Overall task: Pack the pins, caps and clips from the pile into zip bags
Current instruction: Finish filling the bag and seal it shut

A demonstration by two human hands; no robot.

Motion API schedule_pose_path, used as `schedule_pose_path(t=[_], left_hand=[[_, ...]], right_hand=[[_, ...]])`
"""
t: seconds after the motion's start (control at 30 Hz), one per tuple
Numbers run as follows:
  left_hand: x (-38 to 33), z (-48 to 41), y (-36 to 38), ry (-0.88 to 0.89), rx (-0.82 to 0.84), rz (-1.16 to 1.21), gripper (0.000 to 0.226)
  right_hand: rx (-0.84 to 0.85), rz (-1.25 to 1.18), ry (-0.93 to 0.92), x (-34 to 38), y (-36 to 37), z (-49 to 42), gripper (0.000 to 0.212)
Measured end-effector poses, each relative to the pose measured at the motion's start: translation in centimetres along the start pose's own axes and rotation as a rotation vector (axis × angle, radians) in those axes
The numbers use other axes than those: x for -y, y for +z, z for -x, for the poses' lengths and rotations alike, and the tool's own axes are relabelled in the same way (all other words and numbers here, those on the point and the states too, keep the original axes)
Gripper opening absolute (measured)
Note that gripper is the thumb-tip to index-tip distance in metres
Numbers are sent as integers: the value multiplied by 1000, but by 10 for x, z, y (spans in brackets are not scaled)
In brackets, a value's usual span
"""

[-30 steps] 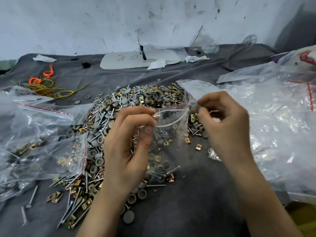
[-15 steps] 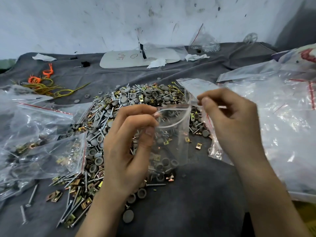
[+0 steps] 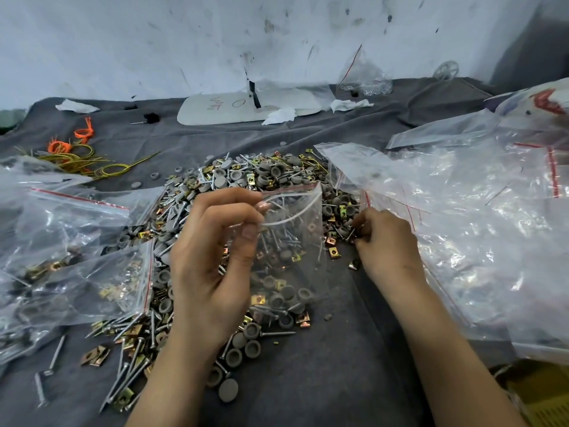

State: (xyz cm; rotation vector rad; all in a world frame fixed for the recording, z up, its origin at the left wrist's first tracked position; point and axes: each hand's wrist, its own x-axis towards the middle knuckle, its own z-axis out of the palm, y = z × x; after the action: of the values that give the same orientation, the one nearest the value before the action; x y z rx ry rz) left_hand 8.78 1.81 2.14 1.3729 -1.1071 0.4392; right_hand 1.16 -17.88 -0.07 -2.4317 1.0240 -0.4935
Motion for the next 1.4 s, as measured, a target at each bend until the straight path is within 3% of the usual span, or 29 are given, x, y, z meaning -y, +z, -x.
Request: schedule_pose_path(t=[0.13,0.3,0.37,0.43,0.57,0.67,0.8,0.87,1.0,1.13,1.23,1.4], left_hand=[[0,0,-1,0,-2,-7,18],[0,-1,-1,0,0,-10,17],[-2,0,0,-10,1,-11,16],[-3,0,1,-19,18,-13,16],[-8,1,7,-12,73,-2,12],[-11,2,10,15,108,0,16],[-11,2,10,35,108,-17,15],[-10,2,10,31,81,-15,16],[-6,1,6,-19,7,-12,15],[-3,0,3,-52,-38,-29,18],[-1,0,3,-63,-49,-36,17],[-3,0,3,-61,-44,-55,17]], right_hand=[[-13,82,-14,-4,1,-2,37],[-24,33,-66,-6,-4,-2,22],[-79,-128,-122,-1,-12,-1,17],[-126,-427,-184,9,-26,5,26],[-193,-883,-459,35,-60,30,33],[-183,-861,-624,49,-72,46,32],[-91,-687,-730,56,-71,54,27],[-134,-645,-753,56,-69,53,24],[-216,-754,-498,40,-69,36,23],[239,-224,-105,13,-44,16,15],[401,-2,-47,6,-26,13,20],[402,-37,-84,5,-24,11,32]])
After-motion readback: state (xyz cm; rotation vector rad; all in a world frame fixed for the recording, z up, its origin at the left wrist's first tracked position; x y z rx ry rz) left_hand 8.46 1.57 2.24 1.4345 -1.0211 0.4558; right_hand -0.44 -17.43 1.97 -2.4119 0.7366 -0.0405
